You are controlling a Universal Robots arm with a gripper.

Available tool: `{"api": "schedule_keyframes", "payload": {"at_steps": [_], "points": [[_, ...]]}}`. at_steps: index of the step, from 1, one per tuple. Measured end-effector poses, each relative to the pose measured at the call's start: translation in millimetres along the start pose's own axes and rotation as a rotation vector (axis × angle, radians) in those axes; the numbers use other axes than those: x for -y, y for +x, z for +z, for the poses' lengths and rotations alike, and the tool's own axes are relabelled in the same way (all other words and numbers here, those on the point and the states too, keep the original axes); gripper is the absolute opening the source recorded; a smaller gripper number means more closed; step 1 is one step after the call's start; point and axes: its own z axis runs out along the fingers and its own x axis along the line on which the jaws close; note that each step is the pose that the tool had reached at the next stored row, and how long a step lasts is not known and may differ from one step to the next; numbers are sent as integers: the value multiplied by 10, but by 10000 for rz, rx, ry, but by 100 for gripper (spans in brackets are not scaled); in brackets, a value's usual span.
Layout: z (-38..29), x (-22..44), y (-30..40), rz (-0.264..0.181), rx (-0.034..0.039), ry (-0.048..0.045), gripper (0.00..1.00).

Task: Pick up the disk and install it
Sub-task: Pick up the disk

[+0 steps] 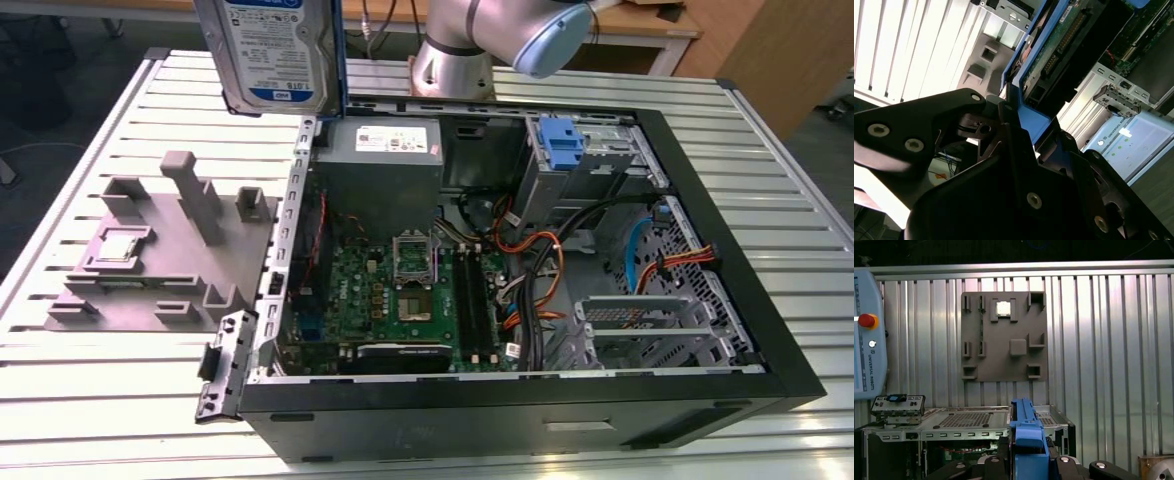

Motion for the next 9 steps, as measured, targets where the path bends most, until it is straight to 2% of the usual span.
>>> {"api": "schedule_keyframes", "payload": {"at_steps": [9], "points": [[0,40,-2,0,-1,0,36]]}}
